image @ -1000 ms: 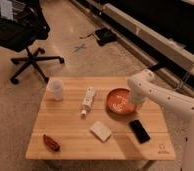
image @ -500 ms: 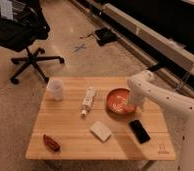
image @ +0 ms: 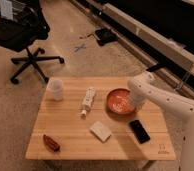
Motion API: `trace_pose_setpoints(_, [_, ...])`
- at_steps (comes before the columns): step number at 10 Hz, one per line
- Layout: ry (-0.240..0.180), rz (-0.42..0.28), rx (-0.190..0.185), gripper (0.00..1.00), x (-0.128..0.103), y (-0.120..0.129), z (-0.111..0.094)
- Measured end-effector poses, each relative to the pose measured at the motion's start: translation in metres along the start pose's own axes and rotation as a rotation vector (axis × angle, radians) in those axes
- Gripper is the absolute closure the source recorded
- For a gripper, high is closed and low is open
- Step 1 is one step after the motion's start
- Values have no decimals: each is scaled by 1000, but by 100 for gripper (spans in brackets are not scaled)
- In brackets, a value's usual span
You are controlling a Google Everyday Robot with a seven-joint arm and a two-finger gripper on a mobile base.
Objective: Pick up the ceramic bowl
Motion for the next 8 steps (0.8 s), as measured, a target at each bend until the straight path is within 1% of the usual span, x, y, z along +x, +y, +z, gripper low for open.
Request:
trace_pose_setpoints(1, [-5,-5,6,100,1,0,-10])
trace_pose_setpoints(3, [-1,-11,19,100,4,0,-46])
trace_pose_setpoints(4, [-2,-13,24,100,4,2,-55])
trace_pose_setpoints(6, [-21,-21,24,100,9,2,-78])
trace_pose_setpoints(8, [-26,-27,27,100,16,3,-109])
